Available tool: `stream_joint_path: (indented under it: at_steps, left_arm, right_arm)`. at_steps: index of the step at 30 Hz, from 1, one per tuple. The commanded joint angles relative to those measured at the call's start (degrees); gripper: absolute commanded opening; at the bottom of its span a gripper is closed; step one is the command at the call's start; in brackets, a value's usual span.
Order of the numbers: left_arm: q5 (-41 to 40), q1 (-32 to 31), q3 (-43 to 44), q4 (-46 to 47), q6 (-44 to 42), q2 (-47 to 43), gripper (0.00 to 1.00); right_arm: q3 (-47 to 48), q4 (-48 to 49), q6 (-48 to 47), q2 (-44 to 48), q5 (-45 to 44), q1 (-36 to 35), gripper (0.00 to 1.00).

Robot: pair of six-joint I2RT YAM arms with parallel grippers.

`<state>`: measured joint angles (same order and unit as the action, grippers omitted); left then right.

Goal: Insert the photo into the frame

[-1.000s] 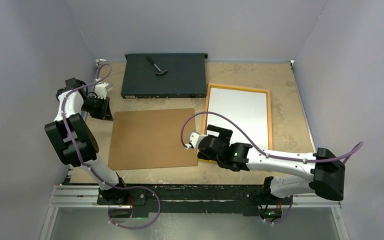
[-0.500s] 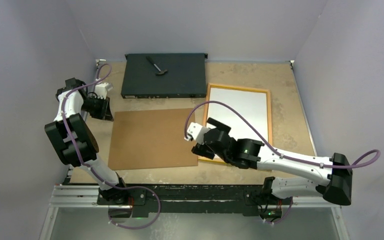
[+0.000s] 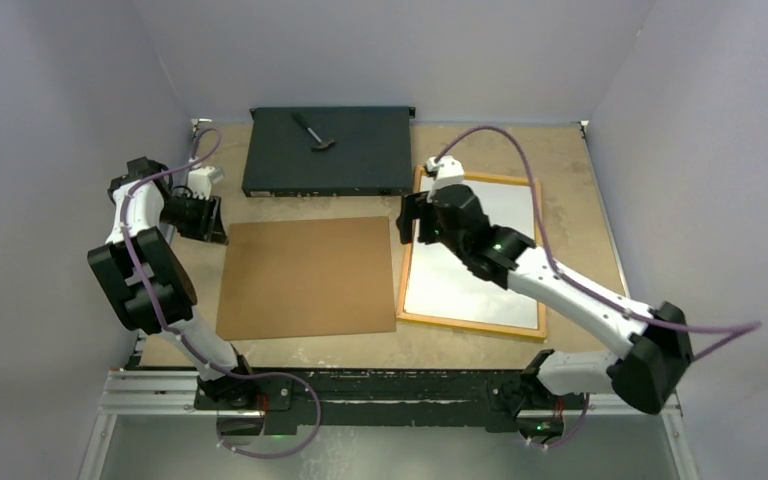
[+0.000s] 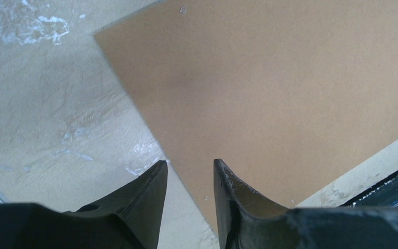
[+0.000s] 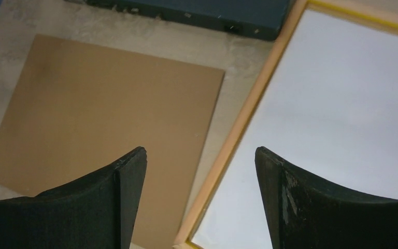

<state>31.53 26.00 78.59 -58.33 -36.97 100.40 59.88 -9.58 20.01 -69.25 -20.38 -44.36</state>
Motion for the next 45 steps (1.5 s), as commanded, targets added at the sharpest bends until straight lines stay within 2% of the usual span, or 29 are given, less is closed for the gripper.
stream_joint_path:
  at_steps: [1,5,8,15,21,32,39,43,45]
  left_arm:
    - [0.80,2.75,2.39,-2.23,-3.47,0.70,0.38]
    - [0.21,6.85,3.40,-5.68,-7.54,3.06,0.39]
    - [-2.78,9.47,1.63,-4.68,-10.28,3.51,0.35]
    - [-11.23,10.39,-9.46,6.55,-11.09,0.79,0.27]
    - [-12.54,10.17,-14.60,11.60,-9.66,1.62,0.26]
    - [-13.54,3.91,-19.86,17.95,-5.57,2.07,0.25]
    - [-14.34,1.71,-20.76,20.23,-4.24,2.16,0.24]
    - [-14.44,0.30,-20.62,20.66,-3.39,2.46,0.21]
    - [-14.49,-0.49,-20.64,20.96,-2.76,2.53,0.16]
  right_arm:
    - [0.94,5.82,11.18,-9.04,10.41,-1.76,0.78]
    - [1.76,9.28,14.37,-16.09,12.31,-2.82,0.88]
    - [1.41,12.15,16.68,-20.08,11.17,-2.95,0.98]
    - [4.02,15.06,18.36,-29.51,11.19,-3.18,0.99]
    - [6.74,14.24,19.48,-35.67,9.60,-3.53,0.99]
    - [1.71,10.82,24.48,-34.84,5.34,-3.54,0.99]
    - [-6.11,14.97,25.17,-30.91,6.04,-3.54,0.99]
    - [-4.95,16.47,25.29,-32.50,8.51,-3.60,0.99]
    - [-4.46,18.00,25.89,-33.09,10.25,-3.59,0.99]
